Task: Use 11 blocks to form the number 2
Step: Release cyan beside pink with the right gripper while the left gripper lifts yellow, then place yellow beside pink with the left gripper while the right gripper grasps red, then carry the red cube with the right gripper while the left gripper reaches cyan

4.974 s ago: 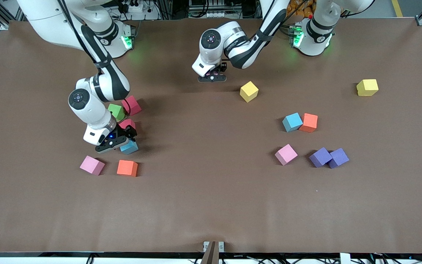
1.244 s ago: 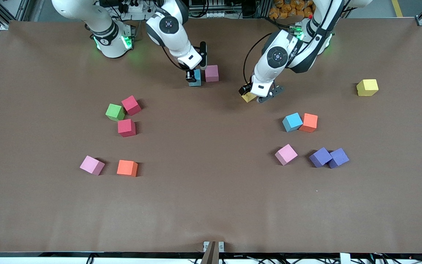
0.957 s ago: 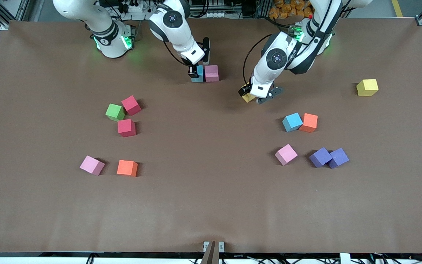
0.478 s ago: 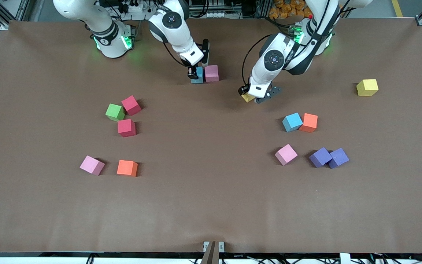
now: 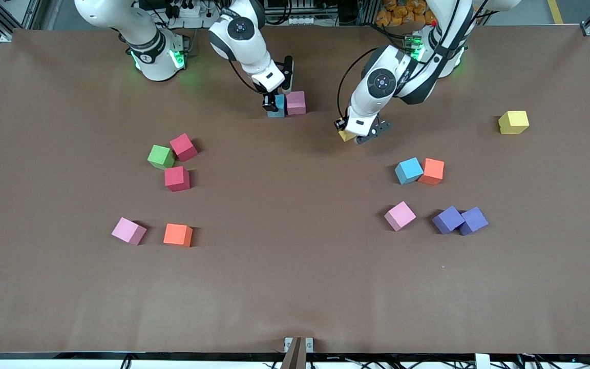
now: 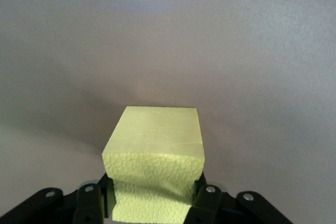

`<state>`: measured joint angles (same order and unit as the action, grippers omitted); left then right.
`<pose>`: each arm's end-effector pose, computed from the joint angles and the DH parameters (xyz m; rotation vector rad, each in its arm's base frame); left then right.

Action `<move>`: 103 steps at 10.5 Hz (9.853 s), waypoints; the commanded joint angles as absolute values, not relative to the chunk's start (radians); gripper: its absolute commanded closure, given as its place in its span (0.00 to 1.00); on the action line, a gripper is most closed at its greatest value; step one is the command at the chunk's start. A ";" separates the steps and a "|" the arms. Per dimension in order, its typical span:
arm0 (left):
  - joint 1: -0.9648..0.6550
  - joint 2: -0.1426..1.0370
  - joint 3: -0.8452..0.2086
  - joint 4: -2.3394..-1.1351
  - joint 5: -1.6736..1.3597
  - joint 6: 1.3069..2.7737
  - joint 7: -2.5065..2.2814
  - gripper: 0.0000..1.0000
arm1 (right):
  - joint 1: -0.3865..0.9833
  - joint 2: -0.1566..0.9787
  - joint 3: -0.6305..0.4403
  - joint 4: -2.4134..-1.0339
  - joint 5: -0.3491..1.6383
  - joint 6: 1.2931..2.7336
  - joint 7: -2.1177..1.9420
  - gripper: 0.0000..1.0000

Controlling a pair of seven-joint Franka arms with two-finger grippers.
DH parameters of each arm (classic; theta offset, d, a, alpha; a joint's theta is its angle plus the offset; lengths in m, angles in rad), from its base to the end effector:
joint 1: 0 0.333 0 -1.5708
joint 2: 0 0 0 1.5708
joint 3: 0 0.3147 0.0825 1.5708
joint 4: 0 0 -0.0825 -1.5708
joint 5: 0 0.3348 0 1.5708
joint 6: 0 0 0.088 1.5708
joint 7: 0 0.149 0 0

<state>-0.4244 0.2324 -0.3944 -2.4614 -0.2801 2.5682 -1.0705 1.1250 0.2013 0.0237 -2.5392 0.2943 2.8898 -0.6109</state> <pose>0.2962 -0.3301 0.2038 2.9825 0.7635 -0.3911 0.1999 0.4120 0.2137 -2.2181 -2.0233 -0.1740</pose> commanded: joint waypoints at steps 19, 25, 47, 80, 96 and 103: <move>-0.385 0.072 -0.592 -2.349 0.063 2.158 -0.480 0.65 | 1.106 0.120 0.017 -2.539 0.318 2.864 -0.572 0.00; -0.385 0.072 -0.621 -2.345 0.136 2.164 -0.370 0.65 | 0.891 -0.017 -0.084 -2.491 0.308 2.602 -0.564 0.00; -0.515 0.248 -0.660 -2.329 0.281 2.388 0.106 0.72 | 0.548 0.316 -0.321 -2.233 0.319 2.450 -0.107 0.00; -0.635 0.406 -0.557 -2.200 0.282 2.333 0.149 0.70 | 0.819 0.394 -0.222 -2.052 0.525 2.507 0.287 0.68; -0.621 0.302 -0.557 -2.194 0.278 2.238 0.138 0.00 | 0.822 0.408 -0.224 -2.034 0.523 2.496 0.364 0.68; -0.352 0.101 -0.611 -2.218 0.198 2.178 0.138 0.00 | 0.876 0.413 -0.222 -2.028 0.522 2.496 0.446 0.68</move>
<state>-0.4140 0.1655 -0.5944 -2.1861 0.2283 2.1916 0.1329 0.8272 0.4008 -0.2156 -2.0501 0.5007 2.4993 0.3776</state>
